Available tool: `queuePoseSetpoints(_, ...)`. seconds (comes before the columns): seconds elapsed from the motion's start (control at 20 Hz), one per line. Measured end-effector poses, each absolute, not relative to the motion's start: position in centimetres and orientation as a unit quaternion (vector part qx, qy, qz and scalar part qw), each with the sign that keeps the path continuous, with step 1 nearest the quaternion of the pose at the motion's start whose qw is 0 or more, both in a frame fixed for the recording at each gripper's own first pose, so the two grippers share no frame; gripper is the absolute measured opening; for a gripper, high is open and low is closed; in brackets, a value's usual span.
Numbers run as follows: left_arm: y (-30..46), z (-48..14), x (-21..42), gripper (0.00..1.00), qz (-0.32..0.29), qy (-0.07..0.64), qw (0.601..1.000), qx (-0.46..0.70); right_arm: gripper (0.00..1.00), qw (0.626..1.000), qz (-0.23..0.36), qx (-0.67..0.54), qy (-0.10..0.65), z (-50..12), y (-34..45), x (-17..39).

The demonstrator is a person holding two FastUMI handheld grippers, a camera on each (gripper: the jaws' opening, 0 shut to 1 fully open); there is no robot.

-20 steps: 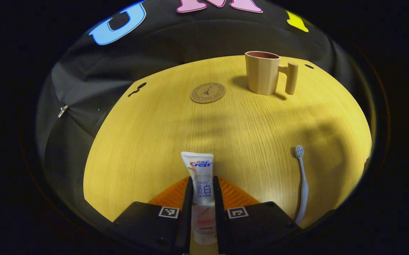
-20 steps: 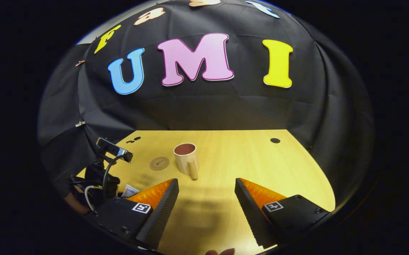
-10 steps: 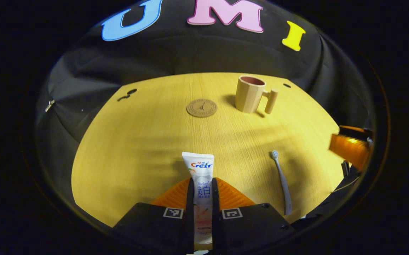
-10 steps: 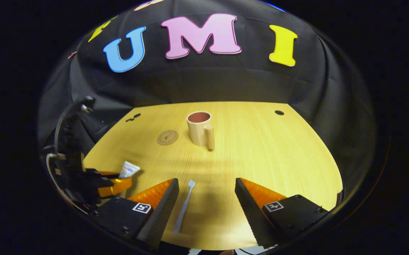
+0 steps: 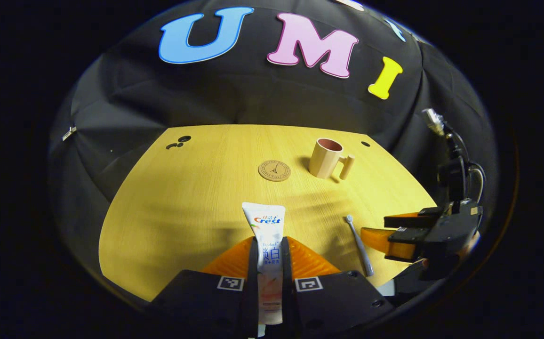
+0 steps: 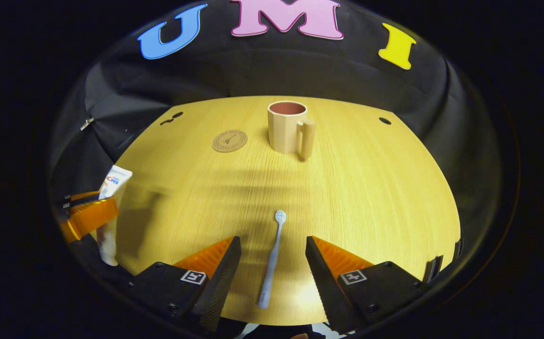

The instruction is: Put the toothbrush and toothpaste on the desktop into the cup, then pick up the cup and place it on the coaster on the desktop.

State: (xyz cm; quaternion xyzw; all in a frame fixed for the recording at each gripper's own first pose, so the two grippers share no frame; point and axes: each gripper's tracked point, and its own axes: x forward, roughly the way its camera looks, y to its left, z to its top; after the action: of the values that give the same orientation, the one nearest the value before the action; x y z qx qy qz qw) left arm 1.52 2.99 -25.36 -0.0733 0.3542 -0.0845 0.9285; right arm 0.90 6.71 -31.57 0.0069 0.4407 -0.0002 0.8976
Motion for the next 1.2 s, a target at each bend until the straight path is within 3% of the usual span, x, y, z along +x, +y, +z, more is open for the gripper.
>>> queuePoseSetpoints(0.25,4.4,-26.0,0.5,0.25,-0.088,0.365,0.923,-0.083,0.84,0.878,-0.006,-0.001,0.479,-34.7,7.6,0.5)
queuePoseSetpoints(0.35,4.8,-26.3,0.3,0.25,-0.088,0.367,0.922,-0.086,0.75,0.870,-0.008,-0.003,0.493,-35.8,7.8,0.4)
queuePoseSetpoints(0.6,6.3,-27.0,0.3,0.25,-0.084,0.374,0.919,-0.090,0.69,0.856,-0.022,0.001,0.517,-37.0,7.8,0.5)
queuePoseSetpoints(0.9,7.2,-27.6,0.5,0.25,-0.077,0.381,0.916,-0.094,0.45,0.838,-0.037,0.021,0.544,-37.3,7.2,0.4)
queuePoseSetpoints(0.95,7.2,-27.7,0.6,0.25,-0.076,0.382,0.916,-0.095,0.27,0.834,-0.041,0.024,0.549,-37.3,7.0,0.2)
queuePoseSetpoints(1.0,7.1,-27.7,0.6,0.25,-0.075,0.383,0.916,-0.096,0.27,0.832,-0.045,0.026,0.552,-37.2,6.8,0.2)
queuePoseSetpoints(1.05,7.0,-27.7,0.6,0.25,-0.076,0.384,0.915,-0.096,0.17,0.829,-0.045,0.030,0.557,-37.4,6.8,0.1)
queuePoseSetpoints(1.2,6.7,-27.5,0.6,0.25,-0.076,0.384,0.916,-0.094,0.11,0.828,-0.039,0.028,0.559,-37.3,6.6,0.0)
